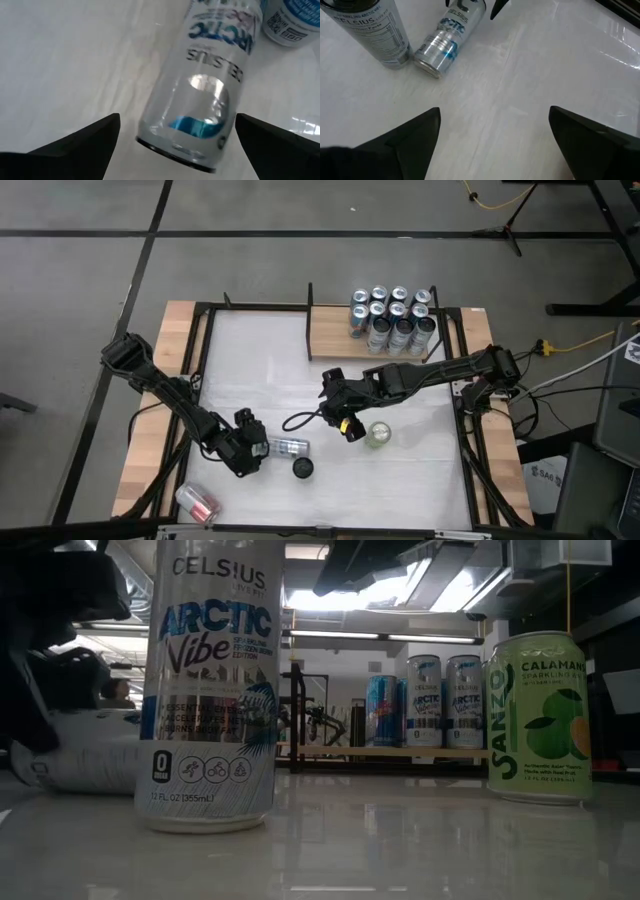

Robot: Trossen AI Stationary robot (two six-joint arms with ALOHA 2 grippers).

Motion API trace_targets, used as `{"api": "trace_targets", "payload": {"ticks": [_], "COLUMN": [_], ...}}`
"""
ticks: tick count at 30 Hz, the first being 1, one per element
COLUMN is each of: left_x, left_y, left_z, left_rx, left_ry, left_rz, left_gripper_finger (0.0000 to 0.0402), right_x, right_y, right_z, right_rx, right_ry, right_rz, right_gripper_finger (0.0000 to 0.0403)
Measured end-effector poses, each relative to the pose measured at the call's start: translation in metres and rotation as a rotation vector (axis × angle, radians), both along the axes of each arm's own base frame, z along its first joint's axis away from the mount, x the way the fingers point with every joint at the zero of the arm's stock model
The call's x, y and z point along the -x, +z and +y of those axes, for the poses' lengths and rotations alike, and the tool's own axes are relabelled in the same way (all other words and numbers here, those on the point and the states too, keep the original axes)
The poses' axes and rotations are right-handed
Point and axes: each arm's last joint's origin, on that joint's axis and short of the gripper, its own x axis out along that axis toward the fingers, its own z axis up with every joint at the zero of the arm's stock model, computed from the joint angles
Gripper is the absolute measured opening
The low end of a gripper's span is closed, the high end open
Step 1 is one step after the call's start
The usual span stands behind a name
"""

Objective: Place canned beverage on shelf
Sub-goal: Put the white-blue soda can on the shelf aligned with the other white-blue soda cans

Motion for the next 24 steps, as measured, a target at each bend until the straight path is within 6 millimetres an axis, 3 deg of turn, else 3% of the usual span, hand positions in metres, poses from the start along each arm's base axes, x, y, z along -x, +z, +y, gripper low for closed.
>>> {"api": "trace_targets", "payload": {"ticks": [24], "left_x": [-0.01], "left_y": [0.001], "left_z": [0.016], "left_rx": [-0.098], "left_ry": [0.117], "left_rz": [-0.081], "left_gripper_finger": [0.0386], "right_x": [0.0], "right_y": [0.0], "right_z": [0.0], "right_rx": [0.002], "right_ry": [0.002], "right_rz": [0.0], "right_gripper_finger": [0.0363]}}
